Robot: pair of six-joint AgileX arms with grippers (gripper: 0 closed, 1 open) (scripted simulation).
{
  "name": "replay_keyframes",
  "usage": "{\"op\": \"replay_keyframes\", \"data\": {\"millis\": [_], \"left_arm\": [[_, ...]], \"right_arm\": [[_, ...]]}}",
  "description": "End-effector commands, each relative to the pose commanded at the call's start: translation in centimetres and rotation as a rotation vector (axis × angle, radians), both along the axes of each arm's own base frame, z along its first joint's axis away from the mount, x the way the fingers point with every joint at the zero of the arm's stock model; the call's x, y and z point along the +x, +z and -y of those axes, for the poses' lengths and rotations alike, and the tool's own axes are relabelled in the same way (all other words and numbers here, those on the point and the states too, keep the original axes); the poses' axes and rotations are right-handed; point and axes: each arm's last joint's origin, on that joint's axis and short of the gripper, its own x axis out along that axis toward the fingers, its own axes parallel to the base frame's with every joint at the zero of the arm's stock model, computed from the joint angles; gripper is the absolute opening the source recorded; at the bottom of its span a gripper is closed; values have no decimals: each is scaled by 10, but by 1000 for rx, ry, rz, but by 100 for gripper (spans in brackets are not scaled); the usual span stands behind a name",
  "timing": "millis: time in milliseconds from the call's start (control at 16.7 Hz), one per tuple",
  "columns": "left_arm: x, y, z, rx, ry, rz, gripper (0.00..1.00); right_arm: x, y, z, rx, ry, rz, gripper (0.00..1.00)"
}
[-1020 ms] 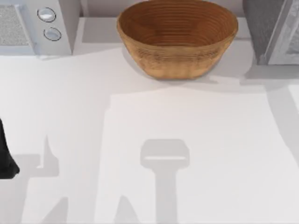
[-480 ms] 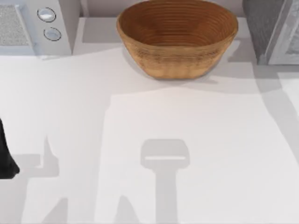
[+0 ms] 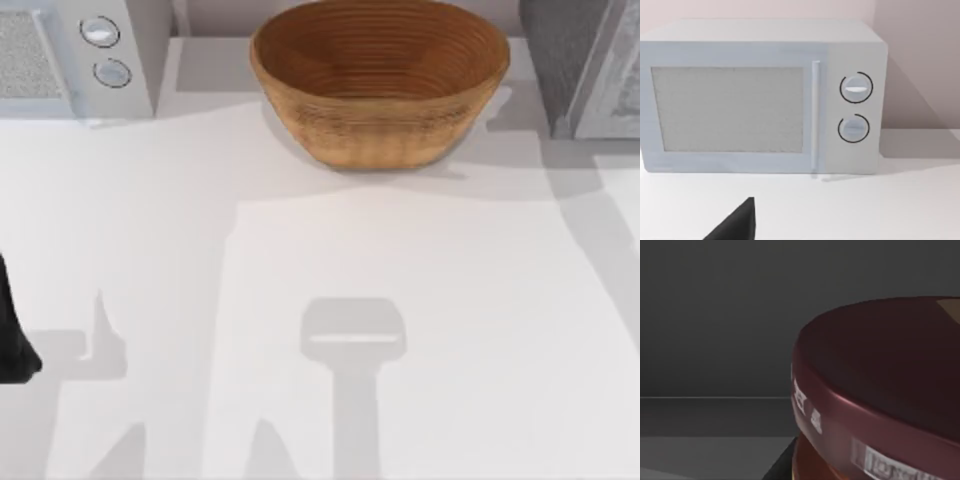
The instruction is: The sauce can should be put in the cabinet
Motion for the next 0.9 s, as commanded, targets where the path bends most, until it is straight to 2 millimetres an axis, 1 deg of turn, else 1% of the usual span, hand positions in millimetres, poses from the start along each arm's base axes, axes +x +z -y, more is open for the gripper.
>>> {"op": "replay_keyframes", "data": {"millis": [360,900], "left_arm": [[0,0,0,0,0,0,100],[0,0,0,0,0,0,100]], "right_arm": [[41,3,-3,0,5,7,0],[106,-8,-2,-1,2,-4,0]]}}
